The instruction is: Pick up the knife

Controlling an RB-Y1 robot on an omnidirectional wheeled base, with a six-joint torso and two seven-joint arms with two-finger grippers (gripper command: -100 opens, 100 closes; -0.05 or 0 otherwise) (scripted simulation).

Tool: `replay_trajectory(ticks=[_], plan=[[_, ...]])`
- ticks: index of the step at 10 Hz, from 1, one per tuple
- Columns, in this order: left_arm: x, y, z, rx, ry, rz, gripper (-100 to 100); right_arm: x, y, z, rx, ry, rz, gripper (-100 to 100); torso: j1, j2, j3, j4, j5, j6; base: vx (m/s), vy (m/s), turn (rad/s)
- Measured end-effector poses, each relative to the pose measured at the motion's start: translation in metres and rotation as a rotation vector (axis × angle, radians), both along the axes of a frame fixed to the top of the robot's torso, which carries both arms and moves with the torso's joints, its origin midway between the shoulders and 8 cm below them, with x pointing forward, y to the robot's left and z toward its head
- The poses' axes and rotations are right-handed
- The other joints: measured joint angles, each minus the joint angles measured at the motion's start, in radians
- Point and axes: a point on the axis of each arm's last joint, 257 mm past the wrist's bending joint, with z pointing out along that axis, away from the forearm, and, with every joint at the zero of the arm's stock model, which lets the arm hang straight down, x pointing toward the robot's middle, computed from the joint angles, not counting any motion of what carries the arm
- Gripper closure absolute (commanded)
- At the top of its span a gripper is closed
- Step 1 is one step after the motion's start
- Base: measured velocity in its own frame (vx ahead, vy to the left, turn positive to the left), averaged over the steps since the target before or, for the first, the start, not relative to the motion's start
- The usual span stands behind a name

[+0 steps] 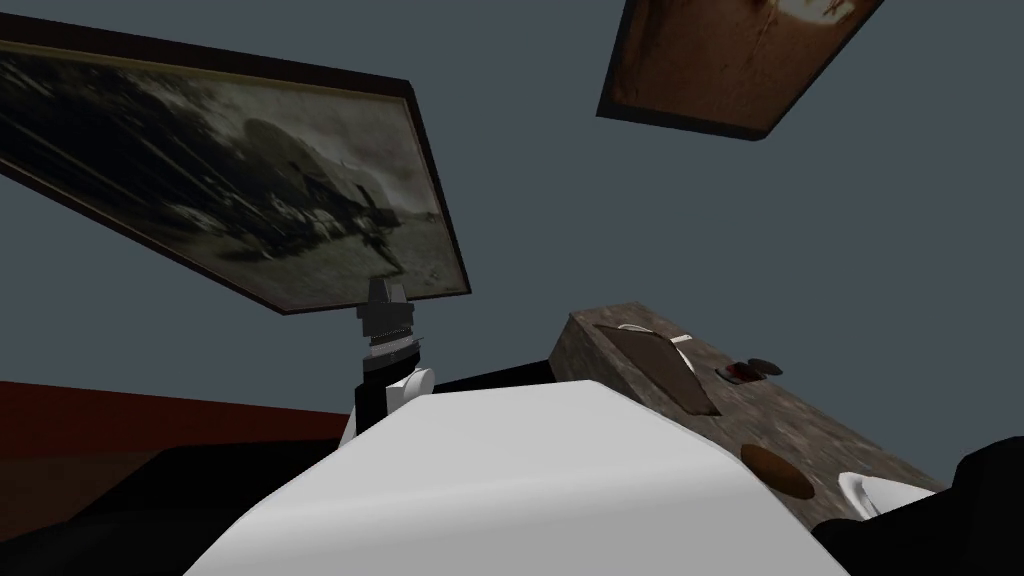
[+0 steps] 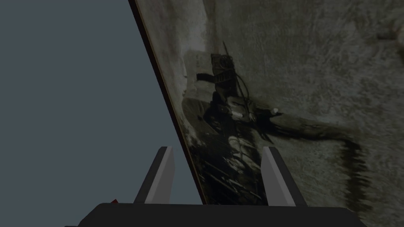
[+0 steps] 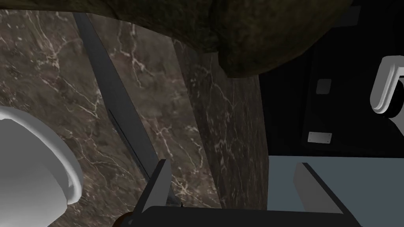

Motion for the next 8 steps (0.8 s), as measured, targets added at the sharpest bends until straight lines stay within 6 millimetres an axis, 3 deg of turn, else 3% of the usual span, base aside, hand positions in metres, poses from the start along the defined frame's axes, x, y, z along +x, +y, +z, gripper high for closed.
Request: replay_trajectory(ticks=[4, 7, 8], plan=[[0.0, 0.0, 0.0, 0.0, 0.0, 0.0, 0, -0.03, 0.026, -0.002, 0.057, 0.085, 0.069, -100, -0.002, -0.003, -0.002, -0.001, -0.001, 0.0, 0.057, -0.254, 0.129], [0.0, 0.0, 0.0, 0.0, 0.0, 0.0, 0, -0.037, 0.066, -0.011, 0.135, 0.108, 0.12, -100, 0.007, -0.001, -0.001, 0.0, 0.001, 0.001, 0.022, -0.132, 0.058], [0.0, 0.0, 0.0, 0.0, 0.0, 0.0, 0, -0.037, 0.068, -0.012, 0.141, 0.108, 0.124, 0, 0.012, 0.0, 0.0, 0.0, 0.002, 0.001, 0.002, -0.014, 0.003]])
